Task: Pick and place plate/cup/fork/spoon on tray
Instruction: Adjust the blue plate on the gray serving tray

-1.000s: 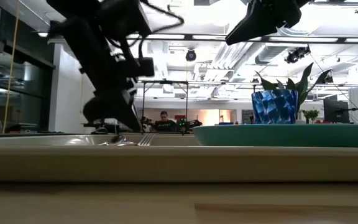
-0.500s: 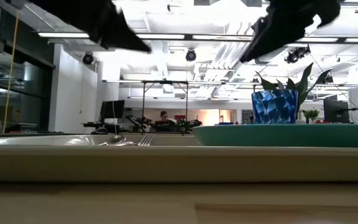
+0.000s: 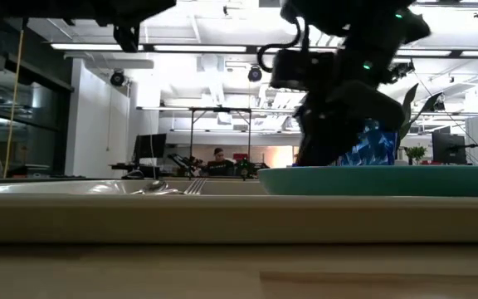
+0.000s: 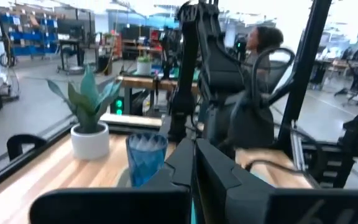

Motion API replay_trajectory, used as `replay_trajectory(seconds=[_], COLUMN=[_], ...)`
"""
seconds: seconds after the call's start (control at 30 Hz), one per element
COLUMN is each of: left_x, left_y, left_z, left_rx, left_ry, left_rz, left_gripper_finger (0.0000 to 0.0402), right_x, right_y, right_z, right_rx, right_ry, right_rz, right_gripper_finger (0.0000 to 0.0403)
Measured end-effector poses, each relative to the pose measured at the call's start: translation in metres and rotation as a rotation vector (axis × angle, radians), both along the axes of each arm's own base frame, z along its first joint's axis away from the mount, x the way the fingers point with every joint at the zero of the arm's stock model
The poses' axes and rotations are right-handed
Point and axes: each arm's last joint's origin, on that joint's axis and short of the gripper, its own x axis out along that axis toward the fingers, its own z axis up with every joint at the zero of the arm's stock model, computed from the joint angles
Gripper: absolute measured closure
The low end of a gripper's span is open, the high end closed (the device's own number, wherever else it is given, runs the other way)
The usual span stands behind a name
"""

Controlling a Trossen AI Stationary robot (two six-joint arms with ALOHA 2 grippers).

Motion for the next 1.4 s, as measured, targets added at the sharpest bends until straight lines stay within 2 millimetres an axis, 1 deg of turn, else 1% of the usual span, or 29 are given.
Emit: replay_trajectory(seconds=[0.1, 0.2, 0.57, 0.77, 0.93, 1.03, 1.23, 1.4], left_x=[-0.003, -0.003, -0.003, -0.003, -0.003, -0.003, -0.003, -0.003], left_y=[-0.001, -0.003, -0.006, -0.006, -0.006, -0.006, -0.006, -0.006], left_z=[0.003, 0.003, 0.003, 0.003, 0.003, 0.003, 0.003, 0.003], left_rx=[-0.006, -0.011, -0.011, -0.011, -0.011, -0.011, -0.011, -0.012], left_ry=[-0.013, -0.009, -0.011, -0.01, -0.012, -0.013, -0.012, -0.012], left_rz=[-0.005, -0.015, -0.034, -0.034, -0.033, -0.034, -0.033, -0.034], left_gripper_finger=[0.0401, 0.0401, 0.0401, 0.0401, 0.0401, 0.0401, 0.0401, 0.0401], right_x=[0.012, 0.019, 0.025, 0.033, 0.04, 0.045, 0.052, 0.054], right_y=[0.003, 0.006, 0.005, 0.004, 0.005, 0.003, -0.008, -0.015], right_z=[0.0, 0.003, 0.004, -0.012, -0.008, -0.004, 0.0, 0.001], right_rx=[0.015, 0.026, 0.037, 0.036, 0.031, 0.04, 0.048, 0.048], right_ry=[0.0, -0.014, -0.078, -0.087, -0.17, -0.227, -0.284, -0.296], right_rz=[0.034, 0.041, 0.045, 0.063, 0.079, 0.091, 0.087, 0.093], right_gripper_finger=[0.0402, 0.0402, 0.0403, 0.0403, 0.0403, 0.0403, 0.0403, 0.0403])
